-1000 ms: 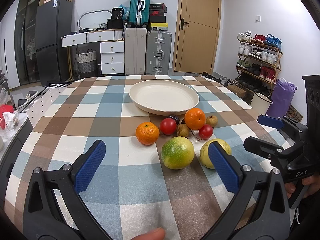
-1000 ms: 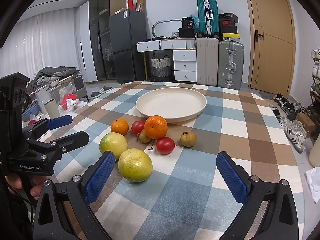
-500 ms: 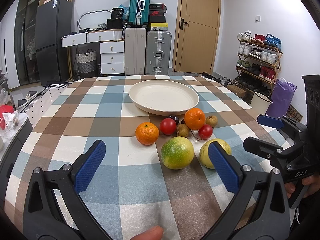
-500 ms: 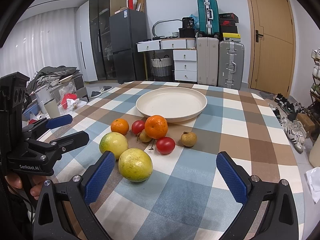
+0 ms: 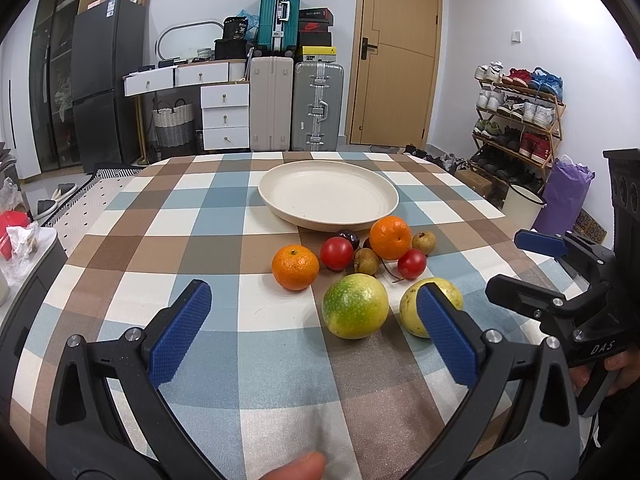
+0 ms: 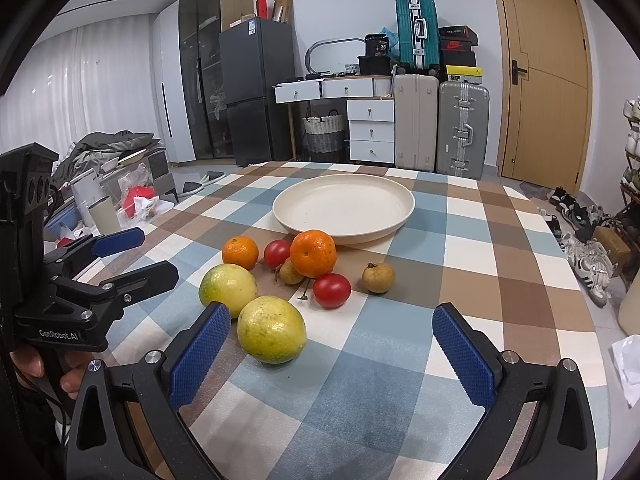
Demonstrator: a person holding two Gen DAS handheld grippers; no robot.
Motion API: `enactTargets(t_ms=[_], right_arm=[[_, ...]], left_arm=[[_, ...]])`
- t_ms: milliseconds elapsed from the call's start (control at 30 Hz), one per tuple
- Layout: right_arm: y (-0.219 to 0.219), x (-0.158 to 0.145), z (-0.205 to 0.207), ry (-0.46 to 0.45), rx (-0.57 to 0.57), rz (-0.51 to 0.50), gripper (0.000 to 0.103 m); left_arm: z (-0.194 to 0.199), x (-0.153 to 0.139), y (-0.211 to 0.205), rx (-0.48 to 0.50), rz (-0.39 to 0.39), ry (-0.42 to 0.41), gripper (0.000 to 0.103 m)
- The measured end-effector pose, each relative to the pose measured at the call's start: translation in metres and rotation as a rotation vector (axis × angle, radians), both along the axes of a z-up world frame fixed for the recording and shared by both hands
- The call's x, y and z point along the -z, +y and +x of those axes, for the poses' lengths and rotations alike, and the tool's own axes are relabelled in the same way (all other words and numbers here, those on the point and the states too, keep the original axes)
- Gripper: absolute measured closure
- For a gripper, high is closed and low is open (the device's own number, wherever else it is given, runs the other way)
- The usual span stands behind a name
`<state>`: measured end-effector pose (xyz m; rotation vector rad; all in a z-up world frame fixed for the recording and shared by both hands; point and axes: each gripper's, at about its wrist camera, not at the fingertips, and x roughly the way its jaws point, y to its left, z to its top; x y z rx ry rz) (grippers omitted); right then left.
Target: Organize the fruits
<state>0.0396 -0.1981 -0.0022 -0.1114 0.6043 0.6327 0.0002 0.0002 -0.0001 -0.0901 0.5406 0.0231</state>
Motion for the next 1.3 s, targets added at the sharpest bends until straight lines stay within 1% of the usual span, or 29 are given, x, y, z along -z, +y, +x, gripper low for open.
enactTargets(t_ms=[533,567,833,1000,1300], right_arm=[[0.001,0.002,0.003,0.010,0.021,-0.025,0.000],[0.001,0.002,0.003,0.013,0.024,-0.026,0.000],[0.002,0.004,0.006,0.021,0.032,-0.030,0.000],[0.003,0.006,0.007,0.030,0.029,-0.032,0.000],[0.011,0.009,0.007,0.040,0.013,-0.064,0.000]], left_arm=[[0.000,0.000,0.000,-0.003,0.001,0.003,0.001],[-0.003,0.001,0.007,-0.005,-0.001,0.004,0.001],[-0.003,0.005,0.015,-0.008,0.002,0.004,0.001],[0.002,0.005,0.005,-0.011,-0.001,0.012,0.001],[0.004,0.005,0.004,-0.014,-0.002,0.024,0.001]])
